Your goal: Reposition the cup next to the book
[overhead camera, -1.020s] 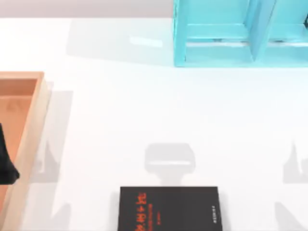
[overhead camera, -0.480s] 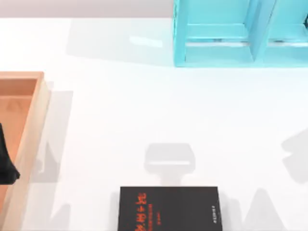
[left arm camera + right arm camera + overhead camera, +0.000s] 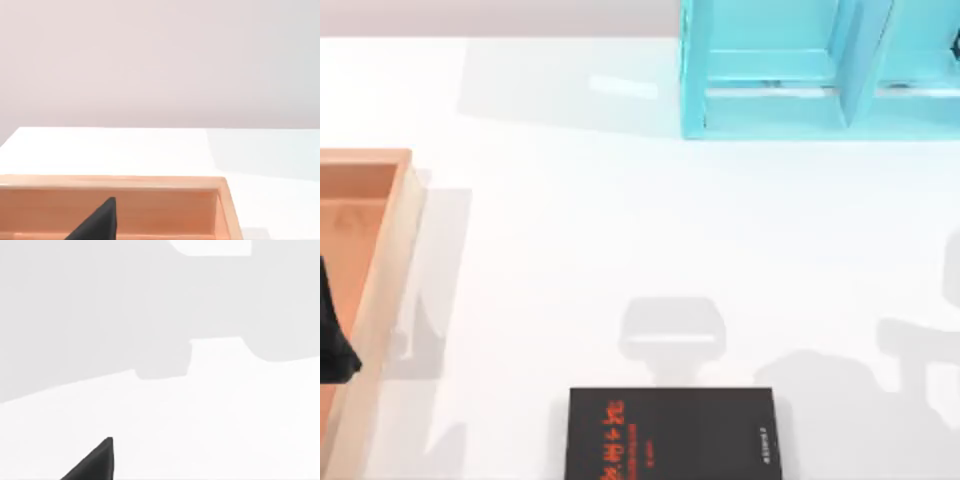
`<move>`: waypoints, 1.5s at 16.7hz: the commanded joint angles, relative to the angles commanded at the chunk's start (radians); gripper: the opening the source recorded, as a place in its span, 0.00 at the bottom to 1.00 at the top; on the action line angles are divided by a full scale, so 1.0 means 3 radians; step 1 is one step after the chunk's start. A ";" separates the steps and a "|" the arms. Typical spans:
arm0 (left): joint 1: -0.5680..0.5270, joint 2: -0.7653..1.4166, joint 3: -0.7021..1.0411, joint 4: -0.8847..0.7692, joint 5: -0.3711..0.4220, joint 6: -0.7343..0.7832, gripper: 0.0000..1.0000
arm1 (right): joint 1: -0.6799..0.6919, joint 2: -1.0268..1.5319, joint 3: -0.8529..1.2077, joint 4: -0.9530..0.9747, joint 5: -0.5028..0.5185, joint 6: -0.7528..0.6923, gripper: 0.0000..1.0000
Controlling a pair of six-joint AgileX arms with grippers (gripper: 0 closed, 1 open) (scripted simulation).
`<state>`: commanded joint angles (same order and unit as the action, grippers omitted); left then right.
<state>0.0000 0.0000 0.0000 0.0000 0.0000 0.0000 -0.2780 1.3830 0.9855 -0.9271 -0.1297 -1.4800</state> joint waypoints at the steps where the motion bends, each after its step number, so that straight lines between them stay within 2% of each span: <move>1: 0.0000 0.0000 0.0000 0.0000 0.0000 0.0000 1.00 | -0.0130 0.0308 0.0218 -0.0204 0.0003 -0.0363 1.00; 6: 0.0000 0.0000 0.0000 0.0000 0.0000 0.0000 1.00 | -0.0811 0.1345 0.1253 -0.0964 0.0156 -0.1828 1.00; 10: 0.0000 0.0000 0.0000 0.0000 0.0000 0.0000 1.00 | -0.1256 0.1626 0.1905 -0.1242 0.0346 -0.2457 1.00; 13: 0.0000 0.0000 0.0000 0.0000 0.0000 0.0000 1.00 | -0.1414 0.1652 0.2122 -0.1300 0.0428 -0.2596 1.00; 20: 0.0000 0.0000 0.0000 0.0000 0.0000 0.0000 1.00 | -0.1406 0.1653 0.2069 -0.1241 0.0428 -0.2589 1.00; 25: 0.0000 0.0000 0.0000 0.0000 0.0000 0.0000 1.00 | -0.1404 0.1790 0.1547 -0.0557 0.0431 -0.2580 1.00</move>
<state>0.0000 0.0000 0.0000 0.0000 0.0000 0.0000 -0.6992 1.9200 1.4496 -1.0941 -0.0004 -2.2539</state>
